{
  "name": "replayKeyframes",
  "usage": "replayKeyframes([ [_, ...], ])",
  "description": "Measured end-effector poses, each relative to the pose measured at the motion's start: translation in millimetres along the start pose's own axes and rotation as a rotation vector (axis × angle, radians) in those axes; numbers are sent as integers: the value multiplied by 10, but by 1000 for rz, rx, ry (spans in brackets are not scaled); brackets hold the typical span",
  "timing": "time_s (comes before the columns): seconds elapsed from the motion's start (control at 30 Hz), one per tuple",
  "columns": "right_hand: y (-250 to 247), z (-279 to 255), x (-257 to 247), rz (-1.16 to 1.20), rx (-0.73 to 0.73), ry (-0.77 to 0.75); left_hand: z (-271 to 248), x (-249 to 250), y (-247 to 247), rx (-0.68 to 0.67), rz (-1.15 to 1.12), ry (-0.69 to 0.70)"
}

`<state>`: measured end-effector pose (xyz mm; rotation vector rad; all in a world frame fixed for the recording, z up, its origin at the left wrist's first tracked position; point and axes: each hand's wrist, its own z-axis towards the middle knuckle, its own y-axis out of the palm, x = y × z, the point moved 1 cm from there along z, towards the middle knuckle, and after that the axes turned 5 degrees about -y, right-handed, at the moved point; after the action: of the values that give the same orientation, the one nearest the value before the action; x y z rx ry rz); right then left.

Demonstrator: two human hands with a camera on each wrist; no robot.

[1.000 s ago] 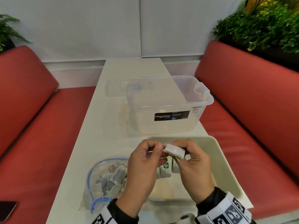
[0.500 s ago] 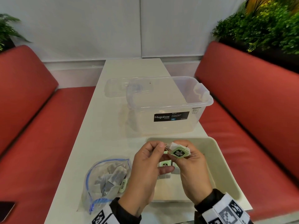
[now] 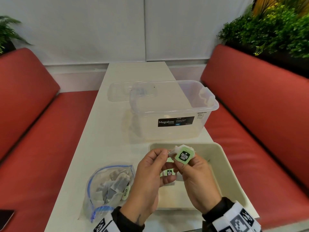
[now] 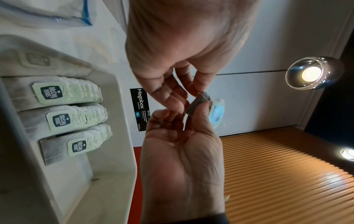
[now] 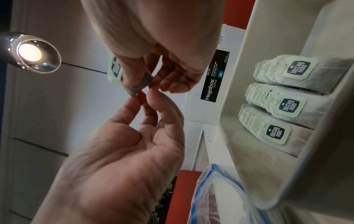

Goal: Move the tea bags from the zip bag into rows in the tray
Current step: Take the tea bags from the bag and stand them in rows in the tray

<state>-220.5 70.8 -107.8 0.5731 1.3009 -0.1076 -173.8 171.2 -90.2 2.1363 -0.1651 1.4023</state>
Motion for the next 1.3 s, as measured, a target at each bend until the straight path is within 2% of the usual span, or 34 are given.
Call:
replayKeyframes([
  [0.13,-8,-12,40,42,5,28,8,-18,-10,47,34,-9],
  [0.3,-18,-14,33,116,-6,40,9,-42,-30,49,156,47],
  [0.4,-35,-12,15,173,-60,75,21,-23,-59,42,232,138],
  [0.53,-51,-7,16,190,-98,128,12,52,-93,32,389,373],
  [0.6,-56,-1,-1,180,-98,155,1,83,-104,34,466,442],
  [0.7,-72,-1,-14,177,-108,185,-1,121,-152,31,536,472],
  [0.83,-75,3,-17,139,-122,192,-27,210,-188,-5,540,444],
  [1.03,-78,4,-3,55,-130,188,-42,305,-208,71,895,590],
  [1.1,-88,11,0,38,-129,188,-27,311,-217,70,970,578],
  [1.17,-102,20,-1,33,-130,191,-8,317,-217,51,963,504],
  [1.3,-115,23,-30,48,-150,196,31,309,-211,-53,690,201],
])
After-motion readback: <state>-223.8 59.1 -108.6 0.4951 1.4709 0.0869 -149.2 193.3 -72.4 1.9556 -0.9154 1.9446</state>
